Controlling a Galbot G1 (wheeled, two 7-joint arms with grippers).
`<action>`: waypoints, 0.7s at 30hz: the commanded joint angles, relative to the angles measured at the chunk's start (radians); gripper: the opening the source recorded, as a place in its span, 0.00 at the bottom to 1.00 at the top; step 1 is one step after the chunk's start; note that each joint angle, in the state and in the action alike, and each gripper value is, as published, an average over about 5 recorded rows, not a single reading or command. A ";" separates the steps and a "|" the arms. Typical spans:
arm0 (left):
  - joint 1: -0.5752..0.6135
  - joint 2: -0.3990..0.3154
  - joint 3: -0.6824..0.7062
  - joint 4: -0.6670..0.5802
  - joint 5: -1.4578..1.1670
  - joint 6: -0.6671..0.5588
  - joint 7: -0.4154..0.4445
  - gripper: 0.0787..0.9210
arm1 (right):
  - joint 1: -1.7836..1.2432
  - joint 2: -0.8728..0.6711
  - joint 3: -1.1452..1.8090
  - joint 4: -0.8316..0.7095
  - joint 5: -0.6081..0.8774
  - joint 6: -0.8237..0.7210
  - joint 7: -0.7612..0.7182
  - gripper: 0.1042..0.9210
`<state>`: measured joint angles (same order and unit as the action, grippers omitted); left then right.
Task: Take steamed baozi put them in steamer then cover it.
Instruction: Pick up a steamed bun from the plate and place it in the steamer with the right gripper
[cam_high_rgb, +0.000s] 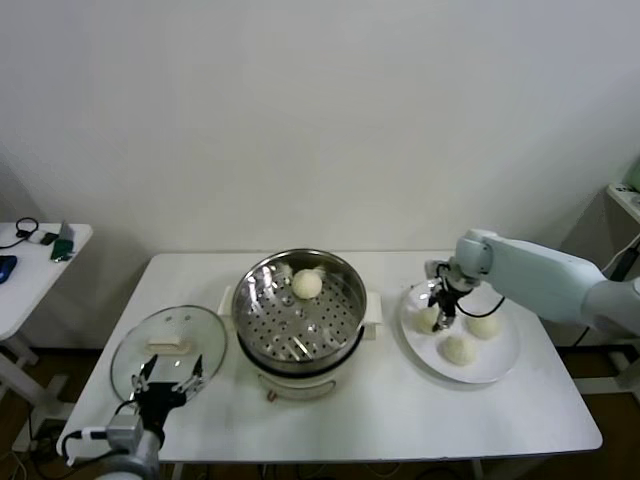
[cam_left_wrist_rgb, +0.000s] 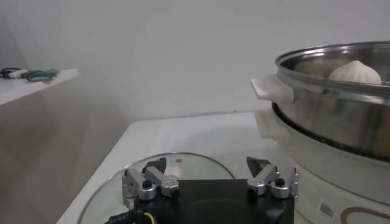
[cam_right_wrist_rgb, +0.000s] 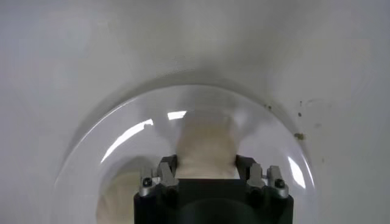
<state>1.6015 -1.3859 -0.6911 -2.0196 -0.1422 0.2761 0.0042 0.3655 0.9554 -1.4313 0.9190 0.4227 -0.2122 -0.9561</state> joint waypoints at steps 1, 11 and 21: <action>-0.004 0.002 0.000 0.000 -0.001 0.001 0.000 0.88 | 0.289 -0.006 -0.116 0.057 0.133 0.015 -0.063 0.66; -0.014 0.005 0.009 -0.009 -0.003 0.002 0.001 0.88 | 0.730 0.108 -0.246 0.268 0.426 -0.016 -0.113 0.66; 0.000 0.001 0.013 -0.036 -0.016 -0.003 -0.001 0.88 | 0.699 0.334 -0.134 0.464 0.546 -0.119 -0.006 0.66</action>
<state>1.5966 -1.3829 -0.6792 -2.0466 -0.1552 0.2742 0.0039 0.9490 1.1229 -1.5800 1.2167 0.8188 -0.2741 -1.0057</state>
